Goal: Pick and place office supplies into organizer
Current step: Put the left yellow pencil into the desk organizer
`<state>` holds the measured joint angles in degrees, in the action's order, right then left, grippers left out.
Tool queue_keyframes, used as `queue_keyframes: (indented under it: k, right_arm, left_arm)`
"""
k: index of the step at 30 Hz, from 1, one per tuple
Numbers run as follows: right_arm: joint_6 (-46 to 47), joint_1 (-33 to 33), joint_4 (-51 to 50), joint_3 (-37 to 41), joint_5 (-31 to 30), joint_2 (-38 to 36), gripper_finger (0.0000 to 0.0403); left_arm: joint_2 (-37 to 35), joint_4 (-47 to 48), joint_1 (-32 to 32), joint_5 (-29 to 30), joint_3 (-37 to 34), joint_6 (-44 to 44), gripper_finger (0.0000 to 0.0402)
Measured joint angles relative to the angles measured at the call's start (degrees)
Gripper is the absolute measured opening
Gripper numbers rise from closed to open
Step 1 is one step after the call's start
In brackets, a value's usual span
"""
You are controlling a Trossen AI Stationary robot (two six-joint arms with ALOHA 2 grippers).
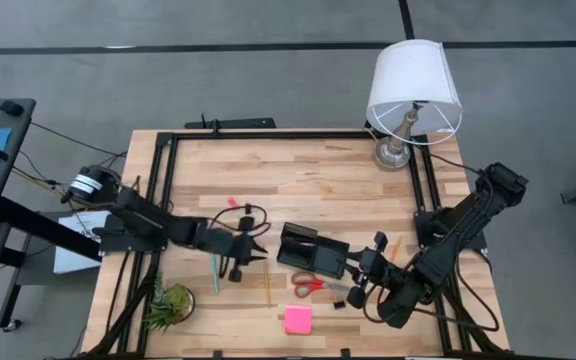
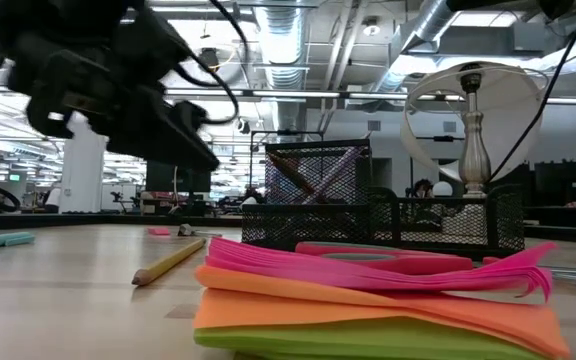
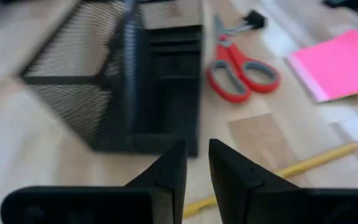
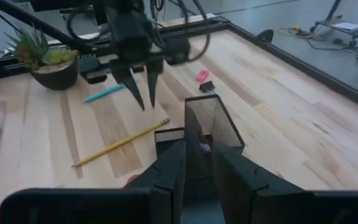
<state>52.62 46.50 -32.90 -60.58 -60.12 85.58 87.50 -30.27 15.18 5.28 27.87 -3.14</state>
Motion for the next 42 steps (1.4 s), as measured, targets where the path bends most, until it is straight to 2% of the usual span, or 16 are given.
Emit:
queue_keyframes:
  k: [4,7,12,26,32,42]
  right_arm:
    - [0.02,-0.02,0.51,-0.02,0.0,0.0,0.0072]
    - [0.13,0.23,0.89,-0.04,0.04,0.0,0.0072]
    - [1.58,0.39,1.28,-0.04,0.26,0.02,0.0072]
    - [1.49,0.14,2.72,-0.05,0.26,0.02,0.0072]
    - [1.42,-0.13,4.54,-0.07,0.26,0.02,0.0072]
    - [1.42,-0.13,5.46,-0.07,0.26,0.02,0.0072]
  left_arm:
    - [2.97,2.89,-6.13,-17.76,1.56,-4.17,0.0061]
    - [3.85,2.9,-8.9,-25.97,1.59,-9.01,0.0061]
    - [4.09,2.94,-11.54,-26.96,1.65,-17.04,0.0061]
    - [4.53,8.62,-15.39,-28.16,1.67,-27.51,0.0061]
    - [4.5,8.38,-16.41,-28.88,1.67,-30.68,0.0061]
    - [5.48,5.51,-16.57,-30.98,2.32,-30.6,0.0061]
